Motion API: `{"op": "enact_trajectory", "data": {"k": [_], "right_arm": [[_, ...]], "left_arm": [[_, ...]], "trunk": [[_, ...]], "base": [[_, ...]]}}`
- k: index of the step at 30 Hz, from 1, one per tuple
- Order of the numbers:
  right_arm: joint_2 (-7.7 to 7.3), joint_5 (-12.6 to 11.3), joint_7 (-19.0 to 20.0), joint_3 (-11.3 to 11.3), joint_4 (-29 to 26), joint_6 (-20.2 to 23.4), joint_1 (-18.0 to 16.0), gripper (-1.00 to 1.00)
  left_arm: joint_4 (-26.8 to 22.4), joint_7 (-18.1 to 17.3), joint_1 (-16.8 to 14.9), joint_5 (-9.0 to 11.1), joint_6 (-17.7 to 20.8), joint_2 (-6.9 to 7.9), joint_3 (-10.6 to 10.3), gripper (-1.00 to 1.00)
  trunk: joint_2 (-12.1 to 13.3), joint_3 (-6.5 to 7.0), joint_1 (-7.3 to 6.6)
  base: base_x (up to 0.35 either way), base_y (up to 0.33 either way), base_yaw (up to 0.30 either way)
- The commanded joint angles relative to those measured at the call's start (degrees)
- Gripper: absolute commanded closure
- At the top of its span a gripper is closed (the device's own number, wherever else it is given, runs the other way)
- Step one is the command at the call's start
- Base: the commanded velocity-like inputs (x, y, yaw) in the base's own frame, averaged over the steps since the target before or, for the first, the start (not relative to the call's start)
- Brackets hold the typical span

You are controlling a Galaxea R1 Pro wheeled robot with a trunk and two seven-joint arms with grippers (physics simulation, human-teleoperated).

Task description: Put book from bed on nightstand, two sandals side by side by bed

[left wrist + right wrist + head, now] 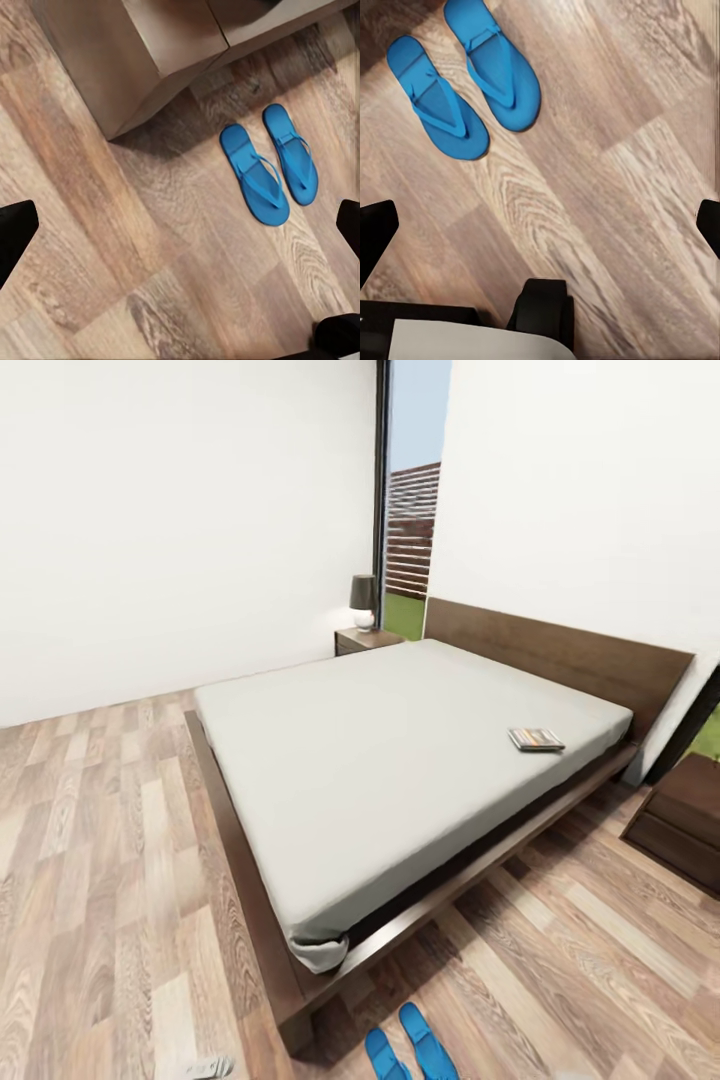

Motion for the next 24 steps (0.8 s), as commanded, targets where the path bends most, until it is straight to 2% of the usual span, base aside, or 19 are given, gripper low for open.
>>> {"op": "enact_trajectory", "data": {"k": [1, 24], "right_arm": [[-0.01, -0.56, 0.22, 0.49, 0.09, -0.19, -0.05, -1.00], [-0.01, -0.58, 0.22, 0.49, 0.10, -0.19, -0.06, -1.00]], "left_arm": [[0.06, -0.32, -0.02, 0.26, -0.01, 0.00, 0.16, -1.00], [0.06, -0.33, -0.02, 0.26, 0.02, 0.00, 0.16, -1.00]], "trunk": [[-0.02, -0.02, -0.01], [-0.02, 0.62, -0.01]], "base": [[0.000, 0.000, -0.253], [0.000, 0.000, -0.253]]}}
